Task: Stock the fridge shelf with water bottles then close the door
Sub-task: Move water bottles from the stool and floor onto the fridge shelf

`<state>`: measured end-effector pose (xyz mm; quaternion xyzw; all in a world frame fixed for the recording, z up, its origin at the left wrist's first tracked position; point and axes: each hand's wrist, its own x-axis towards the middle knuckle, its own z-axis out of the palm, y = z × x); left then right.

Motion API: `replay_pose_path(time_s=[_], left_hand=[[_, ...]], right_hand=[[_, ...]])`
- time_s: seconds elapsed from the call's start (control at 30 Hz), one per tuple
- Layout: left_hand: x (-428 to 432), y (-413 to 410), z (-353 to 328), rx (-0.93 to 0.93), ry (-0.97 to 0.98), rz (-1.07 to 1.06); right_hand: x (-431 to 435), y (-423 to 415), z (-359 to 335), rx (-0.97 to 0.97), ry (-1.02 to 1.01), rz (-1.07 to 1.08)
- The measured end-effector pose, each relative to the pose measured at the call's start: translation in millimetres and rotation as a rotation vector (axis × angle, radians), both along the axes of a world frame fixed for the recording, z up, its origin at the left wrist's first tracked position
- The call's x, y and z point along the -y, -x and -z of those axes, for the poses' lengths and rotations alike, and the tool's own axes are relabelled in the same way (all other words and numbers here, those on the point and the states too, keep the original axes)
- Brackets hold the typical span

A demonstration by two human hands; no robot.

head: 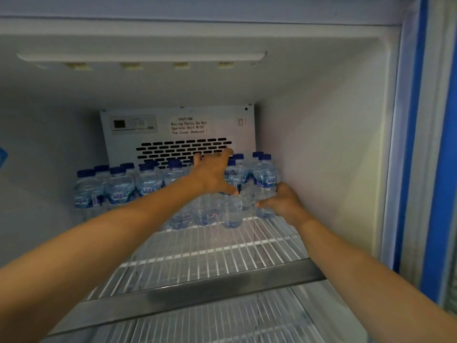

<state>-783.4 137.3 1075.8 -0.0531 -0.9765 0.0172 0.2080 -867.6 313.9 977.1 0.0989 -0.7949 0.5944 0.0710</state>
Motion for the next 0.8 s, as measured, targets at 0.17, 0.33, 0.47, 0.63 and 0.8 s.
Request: replay_pose_path(time_s=[0.17,0.33,0.47,0.63,0.8], left_hand=[[-1,15,-9,0.17,-0.063,0.065],[3,22,-8,0.121,0.01,-0.027],[6,26,-8,0.119,0.027,-0.063],[7,30,-6,0.107,0.034,-0.085],[3,29,-6,0.103,0.061,-0.136]], right_hand=[[1,-4,0,-0.022,-0.015,0.028],[2,-8,-1,-0.055,-0.025,0.067],[8,-12,-5,-0.055,-0.057,0.141],[10,-17,-7,-0.072,-0.107,0.197],[10,-15,-6,-0.07,-0.125,0.206]])
